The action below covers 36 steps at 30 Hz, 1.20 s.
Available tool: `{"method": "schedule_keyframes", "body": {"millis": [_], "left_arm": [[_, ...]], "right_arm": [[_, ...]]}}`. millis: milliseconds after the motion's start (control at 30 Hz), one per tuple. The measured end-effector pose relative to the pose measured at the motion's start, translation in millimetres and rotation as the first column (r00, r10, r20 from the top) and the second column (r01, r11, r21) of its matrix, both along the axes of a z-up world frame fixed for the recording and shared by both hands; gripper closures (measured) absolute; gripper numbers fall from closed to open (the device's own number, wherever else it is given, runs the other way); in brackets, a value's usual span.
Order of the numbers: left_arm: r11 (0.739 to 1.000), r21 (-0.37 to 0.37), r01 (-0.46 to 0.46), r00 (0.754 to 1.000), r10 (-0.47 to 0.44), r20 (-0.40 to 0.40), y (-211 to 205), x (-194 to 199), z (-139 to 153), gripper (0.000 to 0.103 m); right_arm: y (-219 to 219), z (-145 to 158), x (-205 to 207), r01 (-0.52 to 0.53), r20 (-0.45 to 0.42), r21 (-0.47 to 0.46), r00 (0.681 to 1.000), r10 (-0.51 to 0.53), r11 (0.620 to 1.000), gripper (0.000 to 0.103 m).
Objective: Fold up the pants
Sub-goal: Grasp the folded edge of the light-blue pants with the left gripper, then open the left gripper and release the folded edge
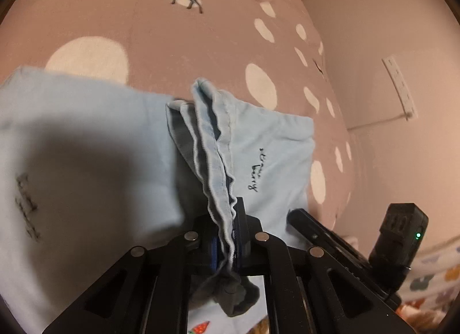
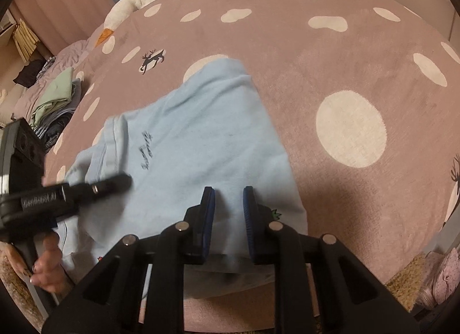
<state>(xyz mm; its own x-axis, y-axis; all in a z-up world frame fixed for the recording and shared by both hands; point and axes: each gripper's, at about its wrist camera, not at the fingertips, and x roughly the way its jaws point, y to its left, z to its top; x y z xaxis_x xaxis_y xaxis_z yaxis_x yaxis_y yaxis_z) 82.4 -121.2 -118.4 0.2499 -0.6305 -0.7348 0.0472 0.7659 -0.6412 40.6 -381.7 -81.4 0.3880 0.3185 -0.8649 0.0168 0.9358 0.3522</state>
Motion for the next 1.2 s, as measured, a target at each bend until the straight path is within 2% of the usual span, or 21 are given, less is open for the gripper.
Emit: {"method": "schedule_keyframes", "body": {"millis": [67,133,233,267,300,367,467,567,667,900,1067,1200], "left_arm": [[0.998,0.06,-0.024,0.999,0.022,0.036,5,-14,11,0.098],[0.998,0.038,-0.043,0.998,0.041,0.046,18,-31,24,0.098],[0.989,0.13,-0.075,0.994,0.063,0.093,34,-46,35,0.098],[0.982,0.175,-0.074,0.993,0.057,0.1,38,-46,33,0.098],[0.98,0.186,-0.073,0.994,0.057,0.092,40,-44,29,0.098],[0.984,0.17,-0.061,0.997,0.052,0.055,44,-39,15,0.098],[0.983,0.169,-0.068,0.997,0.061,0.048,45,-37,7,0.098],[0.984,0.158,-0.08,0.996,0.075,0.038,47,-37,6,0.096],[0.987,0.137,-0.087,0.996,0.084,0.026,52,-39,4,0.093],[0.989,0.089,-0.121,0.993,0.122,-0.003,63,-58,2,0.092],[0.985,0.127,-0.117,0.993,0.118,-0.002,60,-68,8,0.09],[0.973,0.214,-0.081,0.996,0.074,0.039,50,-73,13,0.087]], "right_arm": [[-2,5,-1,0.002,-0.003,0.009,1.0,-0.002,1.0,0.083],[-3,15,-1,-0.008,0.005,0.027,1.0,0.008,1.0,0.079],[0,33,2,-0.041,0.057,0.023,0.998,0.04,0.999,0.079],[2,36,7,-0.05,0.071,0.028,0.996,0.047,0.998,0.079],[5,36,13,-0.058,0.077,0.031,0.996,0.055,0.998,0.08],[14,32,30,-0.065,0.073,0.014,0.995,0.064,0.998,0.081],[22,22,49,-0.063,0.059,-0.008,0.996,0.063,0.998,0.092],[24,0,55,-0.069,-0.016,-0.039,0.998,0.068,0.997,0.092],[20,-6,38,-0.081,-0.012,-0.04,0.997,0.08,0.996,0.095],[1,-2,-11,-0.064,-0.041,0.014,0.997,0.064,0.998,0.095],[-2,-2,-24,-0.045,-0.033,0.022,0.998,0.046,0.999,0.095],[4,0,-22,-0.048,-0.035,-0.012,0.998,0.047,0.999,0.094]]}}
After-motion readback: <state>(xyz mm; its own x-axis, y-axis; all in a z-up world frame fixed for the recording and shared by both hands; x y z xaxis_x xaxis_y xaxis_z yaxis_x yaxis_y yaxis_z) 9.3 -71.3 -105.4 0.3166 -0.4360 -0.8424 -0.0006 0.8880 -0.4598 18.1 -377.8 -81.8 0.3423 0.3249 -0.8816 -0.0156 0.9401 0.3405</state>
